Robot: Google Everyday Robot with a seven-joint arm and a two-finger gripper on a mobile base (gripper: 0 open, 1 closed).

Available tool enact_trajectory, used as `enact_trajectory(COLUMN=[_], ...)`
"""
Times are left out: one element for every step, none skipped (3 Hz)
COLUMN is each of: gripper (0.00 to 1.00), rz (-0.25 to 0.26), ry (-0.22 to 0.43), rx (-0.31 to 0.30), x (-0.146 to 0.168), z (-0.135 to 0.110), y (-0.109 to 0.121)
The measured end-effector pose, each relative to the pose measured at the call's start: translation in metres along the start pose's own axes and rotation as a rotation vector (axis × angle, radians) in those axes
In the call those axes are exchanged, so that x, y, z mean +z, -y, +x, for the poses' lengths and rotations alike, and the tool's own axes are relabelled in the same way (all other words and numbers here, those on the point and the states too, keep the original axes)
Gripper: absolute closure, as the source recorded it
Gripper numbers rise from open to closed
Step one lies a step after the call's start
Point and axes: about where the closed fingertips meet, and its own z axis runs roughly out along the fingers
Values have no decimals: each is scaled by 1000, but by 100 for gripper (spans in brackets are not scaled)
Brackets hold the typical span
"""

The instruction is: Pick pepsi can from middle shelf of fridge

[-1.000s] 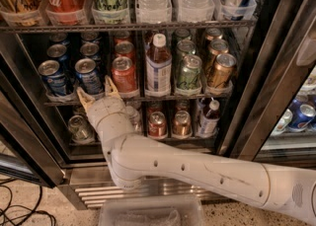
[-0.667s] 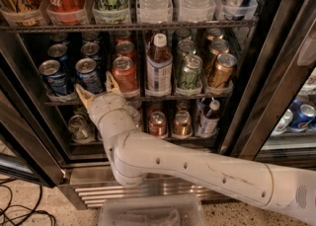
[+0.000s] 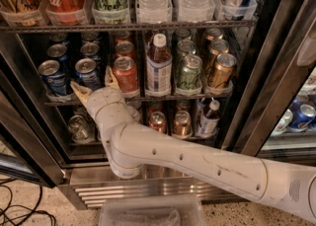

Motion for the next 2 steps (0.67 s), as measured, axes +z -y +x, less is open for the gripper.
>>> enact_trajectory(gripper=[26, 33], rz=[-4, -9], ry=[-8, -29], rx=[8, 26], x=[10, 22], z=[0, 7], y=[-3, -10])
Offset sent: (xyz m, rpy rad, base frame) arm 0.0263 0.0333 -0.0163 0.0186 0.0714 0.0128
